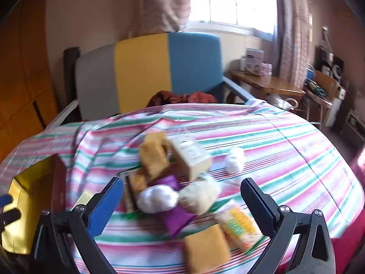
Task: Organize objects
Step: 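Grasp the small green-white box with the left gripper, then carry the box into the gold tray and open the left gripper while the right gripper grasps the yellow sponge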
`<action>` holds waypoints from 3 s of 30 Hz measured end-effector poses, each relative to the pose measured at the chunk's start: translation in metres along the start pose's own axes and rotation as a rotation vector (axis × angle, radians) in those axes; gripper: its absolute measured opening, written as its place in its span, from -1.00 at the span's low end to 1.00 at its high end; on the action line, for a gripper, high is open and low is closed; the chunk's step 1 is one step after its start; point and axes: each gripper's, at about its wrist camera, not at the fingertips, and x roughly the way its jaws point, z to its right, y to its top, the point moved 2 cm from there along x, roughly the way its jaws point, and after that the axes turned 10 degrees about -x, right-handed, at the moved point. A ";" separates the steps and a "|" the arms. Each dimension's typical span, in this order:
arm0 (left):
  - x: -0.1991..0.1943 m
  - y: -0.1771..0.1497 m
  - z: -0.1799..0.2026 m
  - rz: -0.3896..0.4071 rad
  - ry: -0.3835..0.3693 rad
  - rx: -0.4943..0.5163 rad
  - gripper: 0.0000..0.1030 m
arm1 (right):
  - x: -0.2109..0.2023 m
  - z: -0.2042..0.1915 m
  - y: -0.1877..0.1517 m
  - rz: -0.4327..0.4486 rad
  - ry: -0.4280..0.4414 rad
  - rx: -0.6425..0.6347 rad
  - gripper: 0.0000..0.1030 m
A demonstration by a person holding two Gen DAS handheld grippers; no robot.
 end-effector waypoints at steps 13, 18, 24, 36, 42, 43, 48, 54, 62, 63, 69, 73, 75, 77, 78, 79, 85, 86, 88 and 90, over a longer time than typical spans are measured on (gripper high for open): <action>0.111 0.018 0.051 -0.234 0.068 0.182 0.36 | 0.021 0.081 -0.022 -0.007 0.095 0.362 1.00; 0.137 0.015 0.053 -0.293 0.092 0.194 -0.43 | 0.023 0.083 -0.023 -0.007 0.115 0.390 1.00; 0.107 0.004 0.052 -0.201 0.007 0.157 -0.43 | 0.028 0.086 -0.026 -0.018 0.146 0.420 1.00; 0.034 -0.008 0.024 -0.072 -0.090 -0.007 -0.43 | 0.050 0.043 -0.033 -0.263 0.275 0.261 1.00; 0.017 -0.017 0.005 -0.045 -0.095 -0.064 -0.43 | 0.063 0.021 -0.058 -0.484 0.202 0.096 0.78; 0.013 -0.019 0.002 -0.041 -0.095 -0.073 -0.43 | 0.064 0.021 -0.062 -0.506 0.180 0.082 0.78; -0.007 -0.025 -0.028 -0.014 -0.078 -0.126 -0.43 | 0.072 0.017 -0.076 -0.568 0.121 0.008 0.46; -0.023 -0.010 -0.126 0.023 0.044 -0.321 -0.43 | 0.076 0.011 -0.084 -0.598 0.076 -0.105 0.05; -0.001 0.016 -0.236 0.002 0.212 -0.484 -0.43 | 0.077 0.018 -0.085 -0.587 0.070 -0.116 0.04; 0.003 0.018 -0.239 -0.010 0.216 -0.493 -0.43 | 0.077 0.020 -0.085 -0.586 0.067 -0.121 0.04; 0.029 0.025 -0.259 -0.027 0.297 -0.523 -0.42 | 0.076 0.026 -0.085 -0.584 0.058 -0.147 0.03; 0.038 0.026 -0.267 -0.048 0.373 -0.537 -0.42 | 0.077 0.032 -0.083 -0.583 0.054 -0.157 0.02; 0.039 0.024 -0.271 -0.044 0.395 -0.536 -0.34 | 0.067 0.025 -0.085 -0.581 0.051 -0.163 0.02; 0.039 0.021 -0.272 -0.044 0.416 -0.538 -0.30 | 0.067 0.026 -0.084 -0.581 0.049 -0.166 0.02; 0.038 0.021 -0.273 -0.042 0.417 -0.539 -0.29 | 0.065 0.027 -0.083 -0.580 0.048 -0.167 0.02; 0.035 0.020 -0.273 -0.035 0.417 -0.540 -0.28 | 0.064 0.028 -0.083 -0.581 0.047 -0.168 0.02; -0.007 0.009 -0.261 0.051 0.399 -0.528 -0.25 | 0.054 0.028 -0.082 -0.574 0.042 -0.167 0.00; -0.019 0.004 -0.256 0.073 0.387 -0.529 -0.24 | 0.053 0.030 -0.081 -0.573 0.042 -0.165 0.00; -0.036 -0.005 -0.246 0.110 0.368 -0.519 -0.21 | 0.050 0.032 -0.078 -0.561 0.055 -0.154 -0.01; -0.049 -0.016 -0.237 0.121 0.346 -0.506 -0.20 | 0.045 0.030 -0.074 -0.533 0.058 -0.159 -0.01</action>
